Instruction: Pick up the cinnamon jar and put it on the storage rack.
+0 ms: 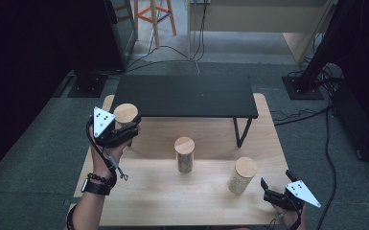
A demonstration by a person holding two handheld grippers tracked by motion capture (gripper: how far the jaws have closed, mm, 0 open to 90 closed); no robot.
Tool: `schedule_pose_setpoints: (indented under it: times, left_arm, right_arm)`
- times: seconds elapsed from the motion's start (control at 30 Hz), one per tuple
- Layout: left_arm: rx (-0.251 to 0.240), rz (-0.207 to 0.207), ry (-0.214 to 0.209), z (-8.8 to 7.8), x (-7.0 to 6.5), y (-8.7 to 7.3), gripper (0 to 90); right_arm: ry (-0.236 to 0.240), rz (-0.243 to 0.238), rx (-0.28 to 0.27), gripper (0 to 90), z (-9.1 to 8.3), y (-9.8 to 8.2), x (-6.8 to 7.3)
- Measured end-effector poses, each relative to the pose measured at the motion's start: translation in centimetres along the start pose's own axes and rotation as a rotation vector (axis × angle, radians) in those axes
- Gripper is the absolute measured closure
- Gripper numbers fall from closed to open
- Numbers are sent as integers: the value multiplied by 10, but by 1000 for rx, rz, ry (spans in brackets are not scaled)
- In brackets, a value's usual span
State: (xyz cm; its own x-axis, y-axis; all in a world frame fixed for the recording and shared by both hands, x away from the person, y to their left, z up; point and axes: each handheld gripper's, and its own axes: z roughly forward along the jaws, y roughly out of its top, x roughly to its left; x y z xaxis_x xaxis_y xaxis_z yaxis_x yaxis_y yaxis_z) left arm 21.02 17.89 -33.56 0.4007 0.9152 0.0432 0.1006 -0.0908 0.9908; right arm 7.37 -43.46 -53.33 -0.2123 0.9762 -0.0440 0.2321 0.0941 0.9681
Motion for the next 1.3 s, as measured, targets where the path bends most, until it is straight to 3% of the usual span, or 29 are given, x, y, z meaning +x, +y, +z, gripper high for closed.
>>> schedule_pose_setpoints:
  times: [0.3,1.07,1.3]
  left_arm:
    - [-6,-13,39,15,1,6,236]
    - [1,-5,73,52,7,10,236]
    - [-2,-13,75,62,11,9,236]
  right_arm:
    - [-4,1,-1,0,0,0,1]
    - [-11,33,-17,0,-1,-2,0]
    - [-28,64,-37,0,-1,-5,1]
